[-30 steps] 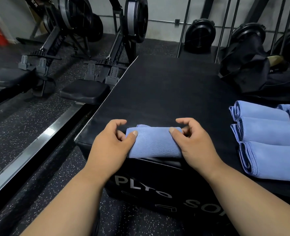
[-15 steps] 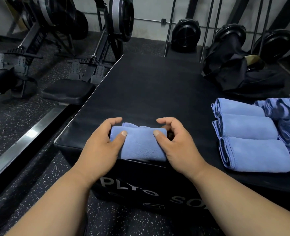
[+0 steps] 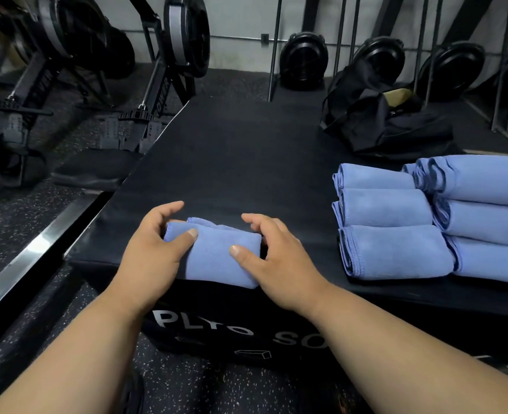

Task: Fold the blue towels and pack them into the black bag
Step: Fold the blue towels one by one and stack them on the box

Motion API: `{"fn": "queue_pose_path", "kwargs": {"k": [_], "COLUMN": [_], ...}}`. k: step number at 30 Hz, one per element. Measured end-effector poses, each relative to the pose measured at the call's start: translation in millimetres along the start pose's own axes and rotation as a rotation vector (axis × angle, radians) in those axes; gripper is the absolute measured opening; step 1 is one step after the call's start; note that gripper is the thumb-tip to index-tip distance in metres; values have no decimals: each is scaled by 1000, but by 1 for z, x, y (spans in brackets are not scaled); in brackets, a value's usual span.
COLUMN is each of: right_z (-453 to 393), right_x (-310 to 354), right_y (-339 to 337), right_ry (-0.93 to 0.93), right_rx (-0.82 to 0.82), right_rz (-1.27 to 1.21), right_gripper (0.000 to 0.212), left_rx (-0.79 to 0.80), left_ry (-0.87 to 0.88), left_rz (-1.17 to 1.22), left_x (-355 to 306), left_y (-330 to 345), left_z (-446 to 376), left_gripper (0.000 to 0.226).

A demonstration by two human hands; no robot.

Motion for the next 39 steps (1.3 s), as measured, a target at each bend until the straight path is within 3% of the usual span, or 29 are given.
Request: {"fn": "queue_pose_path", "kwargs": {"k": [5,10,18,23,30,35,37,39], "right_z": [5,15,36,61,69,67,66,66], "right_x": [-10,5,-17,-42,-76,-91,-93,-93], "right_y": [-13,-76,-243,-285,-272,-268,-265,-264], "right_ry": [109,27,-5,-27,-88,-60,-66,-70], "right_rx": [18,-120,-554,-676,-512,-475,-455,-447], "right_rz": [-212,-358,-161,87,184,177,172,176], "right_gripper": [43,38,37,46,49,50,51,51], "left_rx": [-62,-10,169,184,141,194,156,66], "left_ry": [-141,-192,-158,-173,-188,-188,-125,66], "left_rz": [198,350,415,271,194,136,47,-102], "left_x": [4,-22,-101,-106,-103,-110,-111,-124], "left_y": [4,41,174,248,270,280,273,257], "left_z": [9,29,52,56,41,43,43,45], "left_gripper": [46,44,48,53,52,17,31,51]}}
Point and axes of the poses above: each hand's wrist, its own z-axis away from the middle knuckle, its own y-axis out of the palm, x = y × z, the point moved 10 cm from there along -z, towards the middle knuckle, and after that the axes turned 8 degrees about -x, right-handed, at the moved point
